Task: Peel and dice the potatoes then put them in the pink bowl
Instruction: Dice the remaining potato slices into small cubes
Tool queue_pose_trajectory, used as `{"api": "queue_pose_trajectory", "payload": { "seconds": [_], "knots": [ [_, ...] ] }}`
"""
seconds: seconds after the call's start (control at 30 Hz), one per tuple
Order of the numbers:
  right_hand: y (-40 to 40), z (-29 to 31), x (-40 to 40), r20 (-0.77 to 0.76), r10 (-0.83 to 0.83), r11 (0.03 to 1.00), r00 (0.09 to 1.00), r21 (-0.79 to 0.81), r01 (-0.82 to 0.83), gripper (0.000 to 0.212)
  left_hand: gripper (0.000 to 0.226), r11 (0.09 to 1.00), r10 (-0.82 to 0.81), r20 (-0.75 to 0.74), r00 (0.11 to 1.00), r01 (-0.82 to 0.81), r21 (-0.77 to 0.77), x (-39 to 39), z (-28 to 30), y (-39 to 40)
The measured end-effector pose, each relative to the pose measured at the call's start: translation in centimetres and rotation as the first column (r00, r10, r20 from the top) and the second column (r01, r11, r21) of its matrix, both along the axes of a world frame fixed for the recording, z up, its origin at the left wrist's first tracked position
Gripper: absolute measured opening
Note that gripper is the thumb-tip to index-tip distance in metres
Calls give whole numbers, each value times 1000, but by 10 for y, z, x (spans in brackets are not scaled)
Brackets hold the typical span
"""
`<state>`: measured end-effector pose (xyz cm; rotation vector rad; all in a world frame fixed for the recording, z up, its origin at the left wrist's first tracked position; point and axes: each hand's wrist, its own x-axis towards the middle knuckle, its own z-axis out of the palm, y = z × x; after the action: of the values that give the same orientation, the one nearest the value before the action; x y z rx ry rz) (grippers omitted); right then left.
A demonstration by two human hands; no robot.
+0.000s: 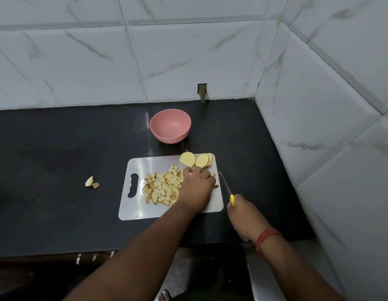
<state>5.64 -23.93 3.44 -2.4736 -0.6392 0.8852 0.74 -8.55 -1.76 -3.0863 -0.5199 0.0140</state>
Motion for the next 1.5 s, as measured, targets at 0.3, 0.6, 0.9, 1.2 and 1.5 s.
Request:
{"api": "queue_pose_trajectory", "payload": {
  "seconds": [0.3,0.6,0.9,1.2,1.5],
  "knots": [
    [3,-19,-6,12,78,985,997,-154,-76,20,30,983,148,23,989,-145,-113,1,-6,5],
    [10,-26,-6,-3,85,975,996,-205,-84,21,28,988,126,35,991,-123,-90,1,-6,6],
    [-5,-30,-13,-51,219,944,974,-242,-224,31,22,986,142,31,989,-139,-94,5,-6,7],
    [12,-23,-12,34,125,974,992,-197,-116,11,25,964,199,30,980,-190,-187,2,-8,8],
    [26,-27,-10,-19,135,953,991,-271,-135,26,19,951,232,47,971,-217,-218,2,-6,10]
  ]
}}
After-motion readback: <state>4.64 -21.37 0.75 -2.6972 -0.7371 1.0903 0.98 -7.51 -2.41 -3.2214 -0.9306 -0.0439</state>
